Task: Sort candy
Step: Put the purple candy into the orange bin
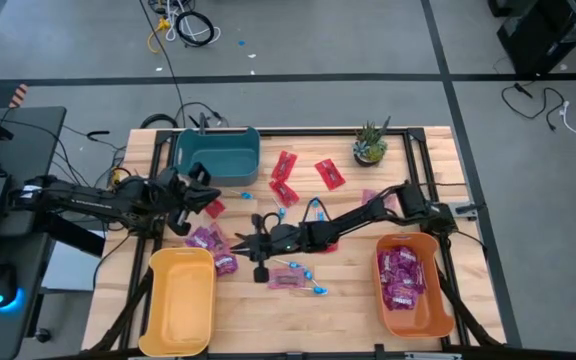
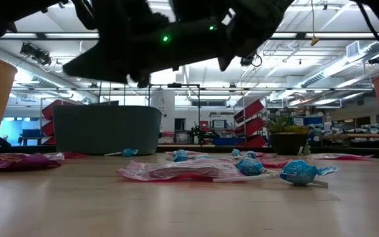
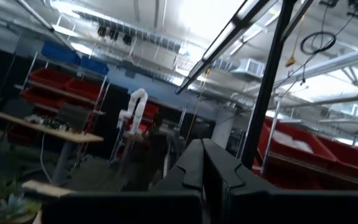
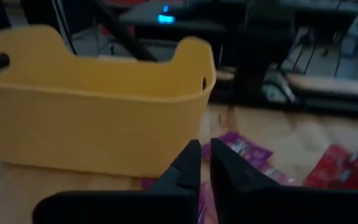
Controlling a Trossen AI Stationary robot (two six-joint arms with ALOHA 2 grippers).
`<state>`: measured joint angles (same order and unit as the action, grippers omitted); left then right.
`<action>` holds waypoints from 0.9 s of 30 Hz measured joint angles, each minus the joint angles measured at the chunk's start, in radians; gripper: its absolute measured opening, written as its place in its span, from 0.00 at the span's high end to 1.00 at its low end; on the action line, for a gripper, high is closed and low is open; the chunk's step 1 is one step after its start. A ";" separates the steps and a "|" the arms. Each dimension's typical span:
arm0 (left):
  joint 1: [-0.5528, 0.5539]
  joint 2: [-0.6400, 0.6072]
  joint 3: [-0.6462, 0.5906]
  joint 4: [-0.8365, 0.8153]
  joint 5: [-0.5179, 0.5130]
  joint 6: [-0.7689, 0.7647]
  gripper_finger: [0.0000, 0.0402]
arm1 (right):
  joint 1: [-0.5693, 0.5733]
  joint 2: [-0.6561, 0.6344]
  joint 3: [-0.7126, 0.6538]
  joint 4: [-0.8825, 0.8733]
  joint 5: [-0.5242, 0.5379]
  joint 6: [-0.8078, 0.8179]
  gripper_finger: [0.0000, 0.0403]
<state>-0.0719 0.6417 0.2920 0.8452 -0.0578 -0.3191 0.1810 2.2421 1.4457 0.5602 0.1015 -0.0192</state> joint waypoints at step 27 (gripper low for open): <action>0.000 -0.009 0.000 -0.034 0.000 0.005 1.00 | 0.008 0.115 0.107 -0.113 -0.026 0.038 0.59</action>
<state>-0.0719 0.6327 0.2920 0.8113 -0.0578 -0.3145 0.1894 2.3566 1.5528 0.4474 0.0754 0.0186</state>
